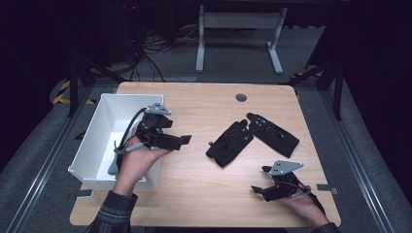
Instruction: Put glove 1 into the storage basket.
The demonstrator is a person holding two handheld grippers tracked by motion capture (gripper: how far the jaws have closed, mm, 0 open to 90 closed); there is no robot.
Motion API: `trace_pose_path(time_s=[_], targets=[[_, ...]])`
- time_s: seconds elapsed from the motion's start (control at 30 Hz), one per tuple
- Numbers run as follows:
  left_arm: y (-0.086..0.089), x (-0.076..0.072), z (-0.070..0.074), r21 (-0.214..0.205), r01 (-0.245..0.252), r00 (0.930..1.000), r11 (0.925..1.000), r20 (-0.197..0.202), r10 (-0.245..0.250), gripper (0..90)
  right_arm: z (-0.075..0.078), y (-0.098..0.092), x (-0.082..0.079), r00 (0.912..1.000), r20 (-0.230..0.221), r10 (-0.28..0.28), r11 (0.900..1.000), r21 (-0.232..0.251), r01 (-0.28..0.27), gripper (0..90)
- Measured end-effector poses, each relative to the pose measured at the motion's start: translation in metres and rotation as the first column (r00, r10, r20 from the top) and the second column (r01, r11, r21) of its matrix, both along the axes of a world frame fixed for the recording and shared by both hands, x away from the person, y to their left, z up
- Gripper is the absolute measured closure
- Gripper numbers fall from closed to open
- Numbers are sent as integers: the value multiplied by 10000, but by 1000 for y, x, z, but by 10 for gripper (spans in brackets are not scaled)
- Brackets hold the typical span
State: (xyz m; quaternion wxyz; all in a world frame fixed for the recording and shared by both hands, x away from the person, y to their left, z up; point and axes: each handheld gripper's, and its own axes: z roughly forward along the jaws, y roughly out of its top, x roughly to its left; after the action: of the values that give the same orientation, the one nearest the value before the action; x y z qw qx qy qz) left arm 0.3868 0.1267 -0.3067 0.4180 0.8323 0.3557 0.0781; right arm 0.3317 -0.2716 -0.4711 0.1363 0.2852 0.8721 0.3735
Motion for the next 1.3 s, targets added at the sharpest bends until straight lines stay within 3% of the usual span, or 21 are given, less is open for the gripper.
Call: trace_pose_path(time_s=[0.2, 0.4, 0.57, 0.67, 0.9, 1.17, 1.3], targets=[[-33, -10, -14, 350, 572, 9983, 9977, 35, -574, 125, 0, 0, 0, 10000, 3, 20, 10000, -2, -20, 155], [-51, -15, -26, 504, 905, 9959, 9946, 33, -908, 127, 0, 0, 0, 10000, 2, 17, 10000, -2, -17, 155], [-61, -13, -44, 694, 1047, 9945, 9921, -74, -1044, 213, 0, 0, 0, 10000, 3, 17, 10000, -4, -17, 154], [-65, -11, -54, 672, 1094, 9940, 9917, -136, -1087, 269, 0, 0, 0, 10000, 1, 21, 10000, 1, -21, 155], [-74, -15, -85, 1162, 1143, 9934, 9866, -105, -1138, 426, 0, 0, 0, 10000, 3, 24, 10000, 1, -24, 154], [-70, -23, -121, 1546, 1102, 9935, 9818, -469, -1041, 368, 0, 0, 0, 10000, 1, 38, 10000, 6, -38, 155], [-63, -30, -133, 1486, 977, 9949, 9841, -381, -931, 329, 0, 0, 0, 10000, 2, 45, 10000, 5, -45, 155]])
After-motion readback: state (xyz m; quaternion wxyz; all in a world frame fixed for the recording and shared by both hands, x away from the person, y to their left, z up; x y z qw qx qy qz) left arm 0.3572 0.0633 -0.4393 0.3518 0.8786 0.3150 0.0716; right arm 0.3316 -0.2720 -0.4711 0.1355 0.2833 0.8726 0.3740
